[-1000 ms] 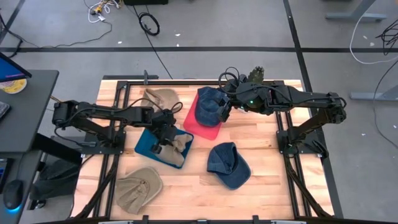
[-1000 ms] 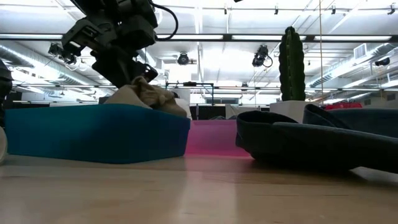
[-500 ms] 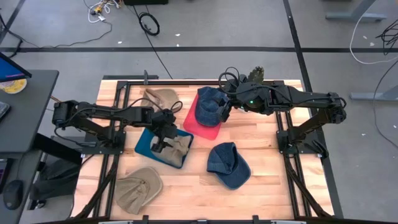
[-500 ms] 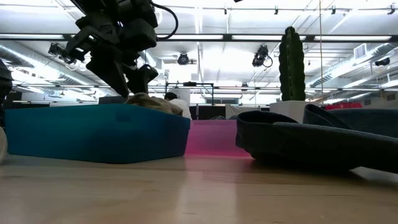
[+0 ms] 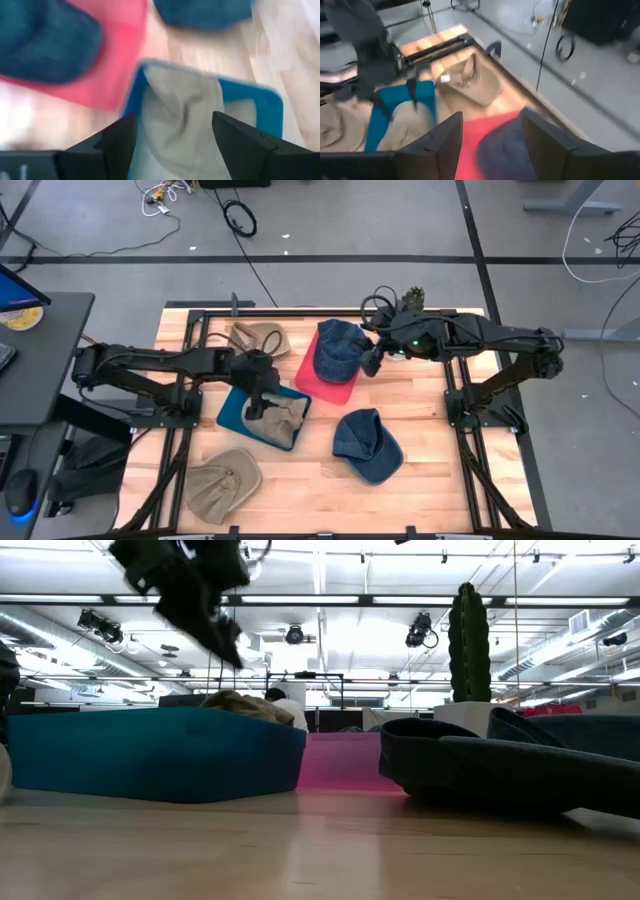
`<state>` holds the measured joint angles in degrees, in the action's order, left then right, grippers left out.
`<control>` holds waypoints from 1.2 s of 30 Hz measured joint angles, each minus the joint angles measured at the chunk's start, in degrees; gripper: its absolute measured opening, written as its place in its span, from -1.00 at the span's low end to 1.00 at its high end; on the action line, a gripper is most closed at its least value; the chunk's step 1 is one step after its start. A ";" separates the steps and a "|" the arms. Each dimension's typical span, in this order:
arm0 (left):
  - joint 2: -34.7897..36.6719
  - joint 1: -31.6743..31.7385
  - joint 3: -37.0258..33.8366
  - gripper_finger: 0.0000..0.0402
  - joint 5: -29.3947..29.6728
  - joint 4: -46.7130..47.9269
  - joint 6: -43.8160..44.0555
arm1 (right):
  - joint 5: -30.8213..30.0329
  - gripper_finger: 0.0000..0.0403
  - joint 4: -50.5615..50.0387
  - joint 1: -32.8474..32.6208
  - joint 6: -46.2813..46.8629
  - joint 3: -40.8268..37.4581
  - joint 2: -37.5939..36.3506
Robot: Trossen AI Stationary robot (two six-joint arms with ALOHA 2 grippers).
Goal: Pick & Place hat
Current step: Put the blue cap into the red bin
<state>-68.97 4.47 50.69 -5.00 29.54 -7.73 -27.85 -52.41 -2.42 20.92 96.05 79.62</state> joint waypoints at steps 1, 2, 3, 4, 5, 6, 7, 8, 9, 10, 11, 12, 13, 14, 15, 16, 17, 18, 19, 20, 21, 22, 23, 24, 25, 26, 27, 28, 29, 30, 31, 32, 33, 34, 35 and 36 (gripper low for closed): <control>0.73 0.02 1.24 0.25 1.06 -0.03 0.01 | 1.01 0.02 -2.00 -0.13 1.83 0.00 -0.52; 1.27 0.03 2.56 0.22 1.84 -0.22 0.03 | 1.95 0.02 -4.05 -0.36 3.81 0.00 -0.90; 1.71 0.09 3.89 0.20 2.56 -0.36 0.04 | 3.12 0.02 -5.96 -0.71 5.91 0.00 -1.17; 2.03 0.14 5.32 0.18 3.02 -0.18 0.04 | 4.38 0.02 -8.26 -1.14 7.79 0.00 -1.23; 2.15 0.22 6.78 0.16 3.22 -0.15 0.00 | 5.67 0.02 -11.09 -1.67 9.28 0.00 -1.18; 2.13 0.22 8.35 0.14 3.52 -0.42 0.01 | 6.74 0.02 -14.03 -2.31 10.81 0.00 -1.09; 2.13 0.22 9.84 0.13 3.55 -0.53 0.05 | 7.30 0.02 -16.60 -3.04 12.48 -0.18 -1.05; 2.13 0.20 11.15 0.11 3.62 -0.50 0.04 | 7.53 0.02 -18.99 -3.90 14.47 -0.59 -1.09; 2.13 0.20 12.44 0.10 3.79 -0.62 0.05 | 7.63 0.02 -21.35 -4.69 16.78 -1.23 -1.12; 2.03 0.20 13.62 0.08 3.94 -0.87 0.07 | 7.93 0.02 -23.45 -5.40 19.49 -1.94 -1.09; 1.97 0.20 14.55 0.07 3.98 -1.50 0.07 | 8.23 0.02 -25.33 -6.11 22.31 -2.73 -1.04; 1.95 0.20 15.27 0.06 4.04 -2.35 0.07 | 8.73 0.02 -26.85 -6.86 25.17 -3.74 -1.03; 1.93 0.20 15.90 0.05 4.35 -2.96 0.07 | 9.73 0.02 -27.67 -7.52 27.47 -4.94 -1.09; 1.91 0.20 16.52 0.05 4.72 -3.65 0.07 | 10.92 0.02 -28.06 -8.20 29.43 -6.31 -1.12; 1.91 0.20 17.04 0.04 5.00 -4.37 0.07 | 12.15 0.02 -27.82 -9.02 30.96 -7.94 -1.12; 1.91 0.20 17.38 0.03 5.04 -5.22 0.04 | 13.54 0.02 -27.14 -9.86 32.30 -9.65 -1.09; 1.91 0.20 17.61 0.03 5.05 -6.08 -0.07 | 14.89 0.02 -26.24 -10.70 33.45 -11.33 -1.08; 1.91 0.20 17.66 0.02 5.06 -6.58 -0.18 | 16.10 0.02 -25.03 -11.61 34.42 -13.15 -1.08; 1.91 0.20 17.66 0.02 5.06 -6.84 -0.17 | 17.61 0.02 -23.79 -12.43 35.09 -15.06 -1.08; 1.89 0.20 17.66 0.02 5.05 -7.01 -0.19 | 19.20 0.02 -22.71 -13.14 35.60 -16.85 -1.08; 1.88 0.20 17.66 0.02 5.06 -6.93 -0.19 | 20.74 0.02 -21.89 -13.81 35.92 -18.68 -1.08; 1.88 0.20 17.66 0.01 5.06 -6.86 -0.20 | 21.46 0.02 -21.44 -14.42 36.68 -20.39 -1.08; 1.88 0.20 17.66 0.02 5.06 -6.88 -0.20 | 22.03 0.02 -20.97 -15.04 37.75 -22.08 -1.08; 1.88 0.20 17.66 0.02 5.05 -6.86 -0.20 | 22.50 0.02 -20.21 -15.59 38.78 -23.93 -1.08; 1.88 0.20 17.66 0.01 5.05 -6.89 -0.20 | 22.82 0.02 -18.99 -16.10 39.59 -25.71 -1.08; 1.88 0.20 17.66 0.02 5.04 -6.91 -0.20 | 23.77 0.02 -17.60 -16.59 40.29 -27.39 -1.08; 1.88 0.20 17.66 0.02 5.04 -6.93 -0.14 | 24.45 0.02 -15.95 -17.06 40.75 -29.09 -1.08; 1.88 0.20 17.66 0.02 5.04 -6.93 0.19 | 25.27 0.02 -13.84 -17.53 41.22 -30.70 -1.08; 1.88 0.20 17.66 0.02 5.06 -6.93 1.06 | 26.34 0.02 -11.79 -17.94 41.69 -32.22 -1.06; 1.88 0.20 17.66 0.02 5.04 -6.95 1.64 | 27.29 0.02 -9.68 -18.39 41.99 -33.61 -1.05; 1.88 0.20 17.66 0.02 5.04 -6.95 2.50 | 28.30 0.02 -7.64 -18.79 42.32 -34.82 -1.05; 1.86 0.20 17.66 0.02 5.04 -6.95 2.97 | 28.78 0.02 -5.92 -19.20 42.80 -35.83 -1.05; 1.86 0.20 17.66 0.02 5.04 -6.95 3.53 | 28.96 0.02 -4.72 -19.65 43.29 -36.68 -1.05; 1.86 0.17 17.66 0.02 5.04 -6.95 4.06 | 28.98 0.02 -3.58 -20.02 43.59 -37.45 -1.05; 1.86 0.17 17.66 0.02 5.04 -6.97 4.17 | 28.98 0.02 -2.53 -20.32 43.95 -38.16 -1.05; 1.86 0.17 17.66 0.02 5.04 -6.96 4.35 | 28.98 0.02 -1.79 -20.55 44.46 -38.83 -1.05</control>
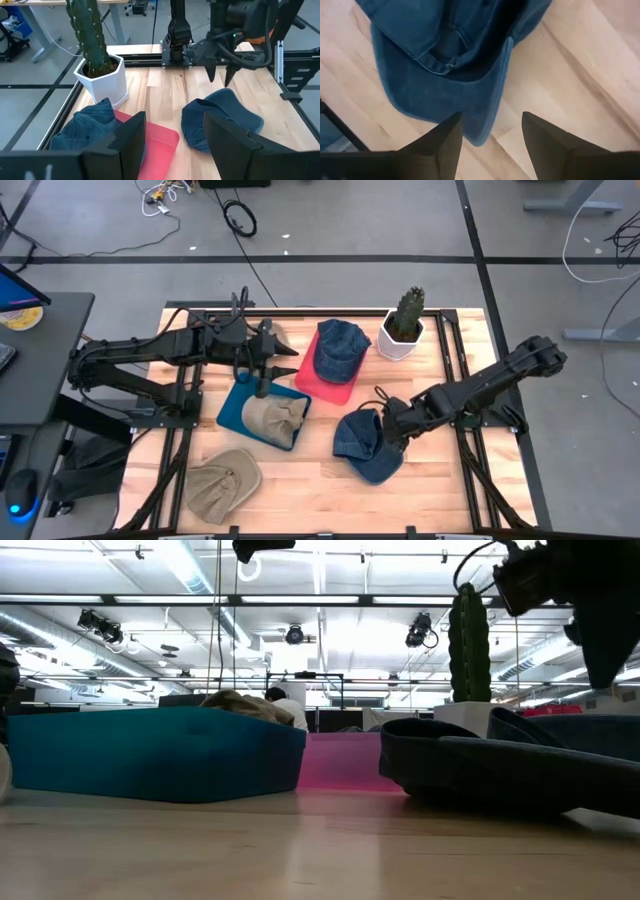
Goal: Pick & Place hat
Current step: Put the blue cap into the red bin
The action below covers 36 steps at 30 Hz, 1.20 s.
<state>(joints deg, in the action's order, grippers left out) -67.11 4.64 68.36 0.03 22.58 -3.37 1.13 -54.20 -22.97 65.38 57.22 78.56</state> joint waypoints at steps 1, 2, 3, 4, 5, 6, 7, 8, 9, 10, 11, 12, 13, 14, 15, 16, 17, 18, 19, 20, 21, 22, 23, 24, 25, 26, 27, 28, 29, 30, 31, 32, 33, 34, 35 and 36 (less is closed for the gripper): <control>0.00 0.00 0.00 0.02 0.00 -0.01 0.12 | -0.01 0.02 0.30 -0.22 0.29 -0.62 0.00; 0.00 0.00 0.00 0.02 0.00 -0.03 0.16 | -0.01 0.02 0.49 -0.43 0.38 -1.17 0.00; 0.00 0.00 0.00 0.02 0.00 -0.03 0.17 | -0.04 0.02 0.96 -0.58 0.38 -1.77 0.00; 0.00 0.00 0.00 0.02 0.00 -0.02 0.18 | -0.03 0.02 1.79 -0.58 0.38 -2.45 0.00; 0.00 0.00 0.00 0.02 0.00 -0.03 0.19 | -0.01 0.02 2.71 -0.58 0.51 -3.19 0.00; 0.00 0.00 0.00 0.02 0.00 -0.03 0.19 | -0.03 0.02 3.52 -0.58 0.85 -3.90 0.00; 0.00 0.00 0.00 0.02 0.00 -0.03 0.20 | -0.01 0.02 4.74 -0.58 1.24 -4.69 0.00; 0.00 0.00 0.00 0.02 0.00 -0.04 0.22 | -0.03 0.02 6.07 -0.58 1.57 -5.51 0.00; 0.00 0.00 0.00 0.02 0.00 -0.05 0.22 | -0.03 0.02 7.68 -0.58 1.75 -6.40 -0.01; 0.00 0.00 0.00 0.02 0.00 -0.05 0.22 | -0.02 0.02 9.37 -0.58 2.04 -7.34 -0.02; 0.00 0.00 0.00 0.02 0.00 -0.06 0.22 | -0.03 0.02 11.04 -0.58 2.71 -8.33 -0.02; 0.00 0.00 0.00 0.02 0.00 -0.05 0.22 | -0.02 0.02 12.45 -0.58 3.45 -9.29 -0.02; 0.00 0.00 0.00 0.02 0.00 -0.07 0.23 | -0.01 0.02 13.50 -0.58 4.09 -10.10 -0.02; 0.00 0.00 0.00 0.02 0.00 -0.08 0.24 | -0.01 0.01 14.52 -0.58 4.58 -10.95 -0.02; 0.00 0.00 0.00 0.02 0.00 -0.08 0.24 | 0.00 0.00 15.40 -0.58 4.97 -11.81 -0.02; 0.00 0.00 0.00 0.02 0.00 -0.08 0.24 | 0.08 -0.02 15.94 -0.58 5.49 -12.58 -0.02; 0.00 0.00 0.00 0.02 0.00 -0.08 0.26 | 0.60 -0.06 15.96 -0.55 5.88 -13.16 -0.02; 0.00 0.00 0.00 0.02 0.00 -0.08 0.28 | 1.24 -0.11 15.89 -0.51 6.06 -13.51 -0.02; 0.00 0.00 0.00 0.02 0.00 -0.08 0.28 | 1.59 -0.17 15.99 -0.51 6.01 -13.72 -0.02; 0.00 0.00 0.00 0.02 0.00 -0.08 0.30 | 1.80 -0.25 16.06 -0.51 5.86 -13.84 -0.02; 0.00 0.00 0.00 0.02 0.00 -0.08 0.33 | 1.91 -0.34 16.09 -0.51 5.51 -13.88 -0.02; 0.00 0.00 0.00 0.02 0.00 -0.08 0.33 | 1.88 -0.44 16.12 -0.51 4.85 -13.88 -0.02; 0.00 0.00 0.00 0.02 0.00 -0.08 0.33 | 1.85 -0.55 16.35 -0.49 4.30 -13.88 -0.02; 0.00 0.00 0.00 0.02 0.00 -0.08 0.33 | 1.58 -0.68 16.67 -0.42 3.92 -13.88 -0.02; 0.00 0.00 0.00 0.02 0.00 -0.07 0.33 | 1.44 -0.81 17.00 -0.31 3.46 -13.88 -0.02; 0.00 0.00 0.00 0.02 0.00 -0.08 0.33 | 1.46 -0.90 17.63 -0.20 3.08 -13.88 -0.02; 0.00 0.00 0.00 0.02 0.00 -0.08 0.33 | 1.48 -0.93 18.20 -0.16 2.75 -13.88 -0.04; 0.00 -0.01 0.00 0.02 0.00 -0.08 0.33 | 1.50 -0.92 18.43 -0.14 2.70 -13.88 -0.04; 0.00 -0.02 0.00 0.02 0.00 -0.08 0.33 | 1.49 -0.92 18.44 -0.14 2.75 -13.87 -0.08; 0.00 0.00 0.00 0.02 0.00 -0.08 0.33 | 1.49 -0.92 18.32 -0.16 2.87 -13.78 -0.31; 0.00 -0.01 0.00 0.02 0.00 -0.07 0.33 | 1.48 -0.94 18.07 -0.19 2.69 -13.44 -0.63; 0.00 -0.01 0.00 0.02 0.00 -0.08 0.33 | 1.48 -0.95 17.70 -0.20 2.28 -12.93 -1.13; 0.00 -0.02 0.00 0.02 0.00 -0.06 0.33 | 1.44 -0.96 16.94 -0.24 1.78 -12.32 -1.92; 0.00 -0.02 0.00 0.02 0.00 -0.05 0.33 | 1.42 -0.96 15.81 -0.27 1.55 -11.54 -2.87; 0.00 -0.02 0.00 0.02 0.00 -0.08 0.32 | 1.22 -0.96 14.76 -0.27 1.34 -10.60 -3.85; 0.00 -0.02 0.00 0.02 0.00 -0.06 0.30 | 0.89 -0.96 13.50 -0.27 1.00 -9.59 -4.94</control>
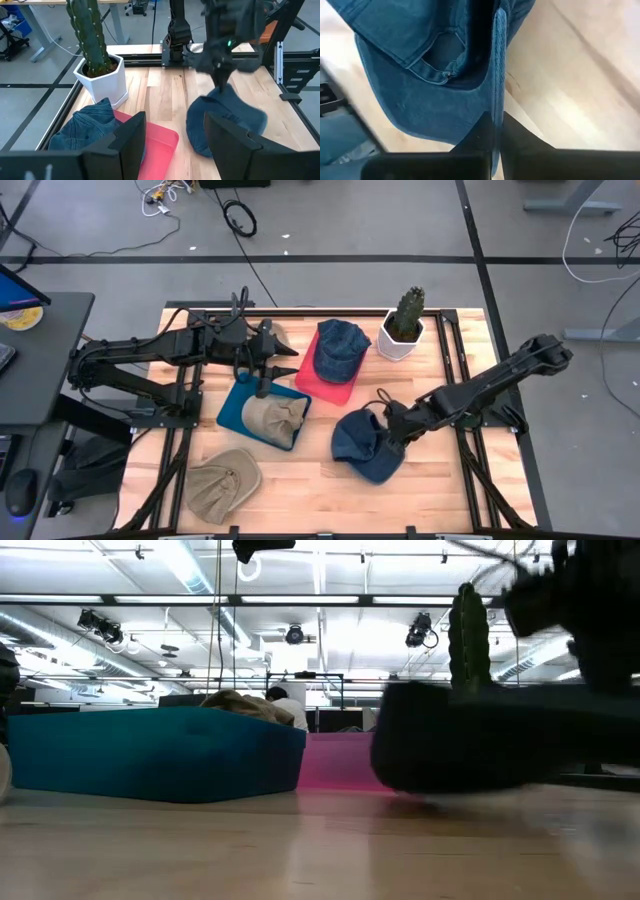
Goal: Pick & Place hat
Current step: Put the blue cap into the red bin
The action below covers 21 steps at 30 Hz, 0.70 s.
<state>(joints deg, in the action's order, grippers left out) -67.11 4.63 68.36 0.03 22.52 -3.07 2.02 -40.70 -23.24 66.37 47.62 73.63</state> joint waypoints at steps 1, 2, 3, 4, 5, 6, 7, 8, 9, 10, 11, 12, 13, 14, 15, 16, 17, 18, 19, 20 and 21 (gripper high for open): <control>-0.01 0.00 0.00 0.02 0.00 -0.01 0.00 | -0.23 -0.96 -1.62 0.00 -0.60 1.03 -1.21; 0.00 0.00 0.00 0.02 0.00 -0.02 -0.01 | -0.49 -0.96 -3.41 0.00 -0.99 1.98 -2.50; 0.00 0.02 0.00 0.02 0.00 -0.02 -0.03 | -0.69 -0.97 -4.77 0.00 -1.52 2.86 -3.80; 0.00 0.02 0.00 0.02 0.01 -0.02 -0.13 | -0.78 -0.97 -5.61 0.00 -1.96 3.75 -5.13; 0.00 0.02 0.00 0.02 0.00 -0.02 -0.39 | -1.01 -0.97 -6.33 0.00 -2.24 4.67 -6.56; -0.01 0.02 0.00 0.02 0.01 -0.02 -0.63 | -1.10 -0.97 -7.03 0.00 -2.35 5.52 -7.93; 0.00 0.02 0.00 0.02 0.00 -0.04 -0.83 | -1.12 -0.97 -7.33 0.00 -2.44 6.31 -9.33; -0.02 0.02 0.00 0.02 0.00 -0.02 -0.86 | -1.15 -0.97 -7.34 0.00 -2.86 7.04 -10.61; -0.02 0.03 0.00 0.02 0.02 -0.02 -0.90 | -1.15 -0.97 -7.26 0.00 -3.30 7.71 -11.73; -0.02 0.06 0.00 0.02 0.02 -0.06 -0.98 | -1.15 -0.97 -6.93 0.02 -3.67 8.44 -12.89; -0.02 0.06 0.00 0.02 0.17 -0.08 -1.02 | -1.17 -0.97 -6.39 0.11 -4.14 9.13 -13.90; -0.02 0.06 0.00 0.02 0.22 -0.08 -1.33 | -1.13 -0.97 -5.55 0.33 -4.52 9.67 -14.88; -0.02 0.06 0.00 0.02 0.23 -0.09 -2.35 | -1.03 -0.97 -3.89 0.63 -4.76 9.91 -15.91; -0.02 0.06 0.00 0.02 0.24 -0.19 -3.99 | -0.92 -0.97 -1.82 0.98 -4.85 9.92 -16.90; -0.02 -0.02 0.00 0.02 0.22 -0.37 -5.78 | -0.93 -0.97 0.70 1.41 -5.08 9.92 -17.86; -0.02 -0.19 0.00 0.02 0.26 -0.79 -7.46 | -0.96 -0.97 3.63 1.84 -5.46 9.92 -18.78; -0.02 -0.39 0.00 0.02 0.28 -1.61 -8.70 | -0.94 -0.97 6.65 2.30 -5.91 9.95 -19.55; -0.02 -0.42 0.00 0.02 0.24 -2.50 -9.74 | -0.94 -0.97 9.50 2.75 -6.44 9.96 -20.21; -0.02 -0.42 0.00 0.02 0.22 -3.53 -10.65 | -0.88 -0.97 12.28 3.15 -7.06 9.96 -20.76; -0.02 -0.44 0.00 0.02 0.21 -4.63 -11.06 | -0.50 -0.97 15.02 3.52 -7.66 9.96 -21.18; -0.02 -0.44 0.00 0.02 0.21 -5.87 -11.13 | 0.17 -0.97 17.63 3.91 -8.33 9.96 -21.41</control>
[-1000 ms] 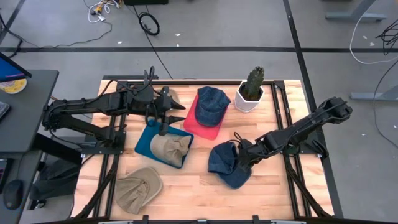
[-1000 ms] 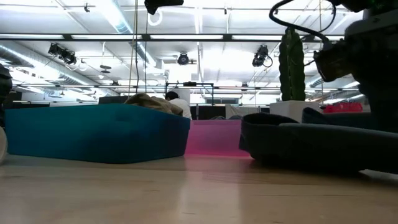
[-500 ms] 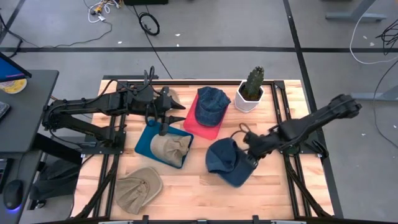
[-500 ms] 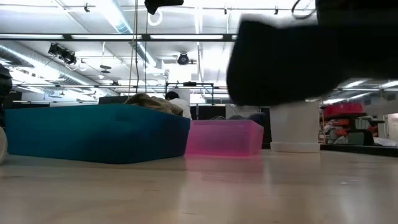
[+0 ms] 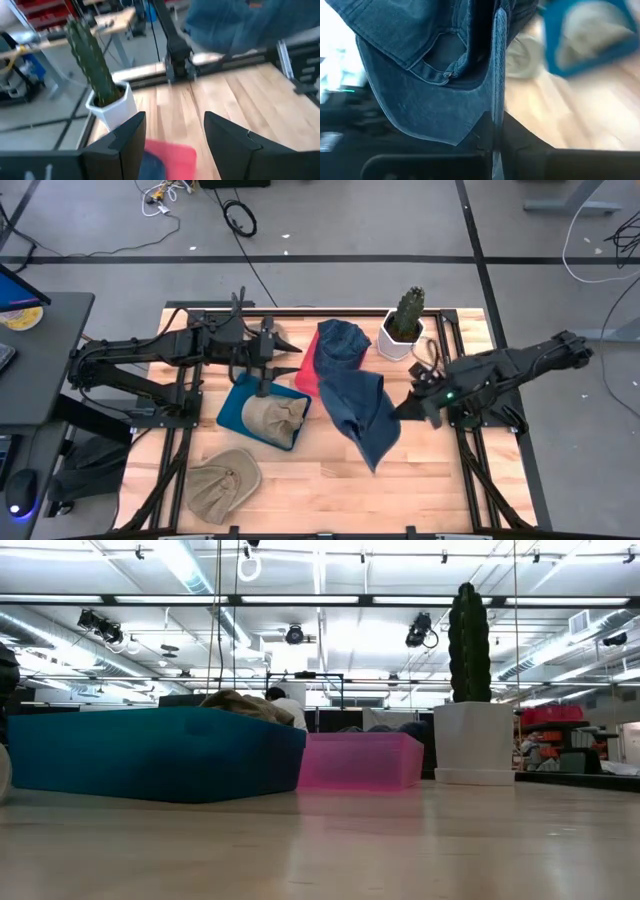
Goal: Pick & Place hat
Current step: Put the blue cap into the red bin
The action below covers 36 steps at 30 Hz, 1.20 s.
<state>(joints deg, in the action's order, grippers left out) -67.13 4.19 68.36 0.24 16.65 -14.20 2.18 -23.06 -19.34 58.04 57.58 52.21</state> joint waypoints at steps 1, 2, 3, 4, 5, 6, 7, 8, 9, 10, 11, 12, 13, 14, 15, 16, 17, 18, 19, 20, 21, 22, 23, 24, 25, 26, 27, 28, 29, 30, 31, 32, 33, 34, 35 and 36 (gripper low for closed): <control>0.00 0.00 0.00 0.02 -0.01 -1.67 -0.02 | 0.58 -0.97 2.30 0.34 -0.41 0.00 -0.15; 0.00 0.00 0.00 0.02 -0.01 -3.46 -0.05 | 1.13 -0.97 4.21 0.69 -0.75 0.02 -0.25; 0.00 0.00 0.00 0.02 -0.01 -5.26 -0.27 | 1.57 -0.97 5.53 1.02 -1.08 0.02 -0.27; 0.00 -0.02 0.00 0.02 -0.01 -7.42 -0.85 | 2.13 -0.97 6.61 1.30 -1.15 0.03 -0.25; 0.00 -0.19 0.00 0.02 -0.08 -9.30 -1.44 | 2.61 -0.97 7.31 1.52 -1.32 0.02 -0.19; 0.00 -0.36 0.00 0.02 -0.59 -11.24 -2.09 | 2.83 -0.97 7.66 1.71 -1.34 0.04 -0.15; 0.00 -0.54 0.00 0.02 -1.32 -13.13 -2.88 | 3.13 -0.97 7.87 1.91 -1.29 0.02 -0.13; 0.00 -0.75 0.00 0.02 -2.32 -14.56 -2.99 | 3.39 -0.97 7.97 2.07 -1.14 0.02 -0.12; 0.00 -0.98 0.00 0.02 -3.40 -15.84 -3.01 | 3.54 -0.97 8.11 2.12 -1.06 0.04 -0.11; 0.00 -1.21 0.00 0.02 -4.58 -17.09 -3.01 | 3.98 -0.97 8.37 2.25 -1.02 0.02 -0.09; 0.00 -1.34 0.00 0.02 -5.92 -17.93 -2.98 | 4.52 -0.97 8.83 2.44 -0.97 0.02 -0.07; 0.00 -1.46 0.00 0.02 -7.43 -18.54 -2.97 | 5.19 -0.97 9.62 2.60 -0.68 0.02 0.03; 0.00 -1.59 0.00 0.02 -8.95 -19.06 -2.97 | 5.75 -0.97 10.46 2.85 -0.39 0.02 0.17; 0.00 -1.61 0.00 0.02 -10.40 -19.50 -2.89 | 6.43 -0.97 11.03 3.12 -0.05 0.02 0.21; 0.00 -1.60 0.00 0.02 -11.74 -19.95 -2.49 | 7.07 -0.97 11.45 3.34 0.07 0.02 0.30; 0.00 -1.60 0.00 0.02 -12.65 -20.75 -1.63 | 7.61 -0.97 12.00 3.60 0.24 0.03 0.48; 0.00 -1.60 0.00 0.02 -13.11 -21.48 -0.91 | 8.06 -0.97 12.37 3.87 0.61 0.04 0.65; 0.00 -1.62 0.00 0.02 -13.29 -22.00 0.07 | 8.63 -0.97 12.24 4.13 1.02 0.04 0.77; 0.00 -1.62 0.00 0.02 -13.39 -22.76 0.34 | 9.35 -0.97 12.28 4.44 1.35 0.03 1.04; 0.00 -1.62 0.00 0.02 -13.37 -23.11 0.34 | 10.21 -0.97 12.69 4.74 1.47 0.04 1.46; 0.00 -1.60 0.00 0.02 -13.35 -23.54 0.24 | 10.75 -0.97 13.34 5.03 1.49 0.04 1.92; 0.00 -1.60 0.00 0.02 -13.36 -23.76 0.03 | 11.43 -0.97 13.97 5.34 1.49 0.04 2.41; -0.07 -1.60 0.00 0.02 -13.38 -23.81 0.02 | 12.16 -0.97 14.75 5.74 1.49 0.04 2.97; -0.32 -1.60 0.00 0.02 -13.54 -24.01 0.03 | 12.97 -0.97 16.07 6.21 1.47 0.04 3.61; -0.44 -1.60 0.00 0.02 -14.09 -23.82 0.07 | 13.64 -0.97 17.27 6.64 1.36 0.04 4.13; -0.53 -1.60 -0.02 0.02 -14.89 -23.52 0.10 | 14.45 -0.97 18.18 7.15 1.29 0.04 4.68; -0.57 -1.60 -0.02 0.02 -15.91 -23.60 0.33 | 15.16 -0.97 19.36 7.62 1.29 0.04 5.19; -0.55 -1.60 -0.02 0.02 -16.86 -23.80 0.65 | 15.68 -0.97 20.40 8.06 1.24 0.04 5.65; -0.46 -1.60 -0.02 0.02 -17.53 -24.00 1.52 | 16.17 -0.97 20.90 8.51 1.06 0.04 5.92; -0.44 -1.60 -0.02 0.02 -18.00 -24.01 2.05 | 16.73 -0.97 21.20 9.00 1.03 0.03 6.13; -0.45 -1.60 -0.02 0.02 -18.32 -24.04 2.91 | 17.12 -0.97 21.60 9.41 1.03 0.04 6.34; -0.48 -1.60 -0.02 0.02 -18.63 -24.23 3.27 | 17.47 -0.97 21.65 9.83 1.00 0.04 6.43; -0.48 -1.60 -0.02 0.02 -19.11 -24.74 3.40 | 17.83 -0.97 21.57 10.25 0.91 0.04 6.45; -0.48 -1.61 -0.02 0.02 -19.60 -25.56 3.47 | 18.13 -0.97 21.82 10.62 0.86 0.04 6.58; -0.46 -1.74 -0.02 0.02 -19.82 -26.24 3.48 | 18.49 -0.97 22.44 10.97 0.86 0.04 6.73; -0.44 -1.86 -0.02 0.02 -19.81 -26.58 3.37 | 18.84 -0.97 22.86 11.30 0.92 0.04 6.81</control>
<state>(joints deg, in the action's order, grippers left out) -67.57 2.33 68.34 -19.57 -9.93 -10.82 21.03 -0.21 -8.03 58.96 57.63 59.02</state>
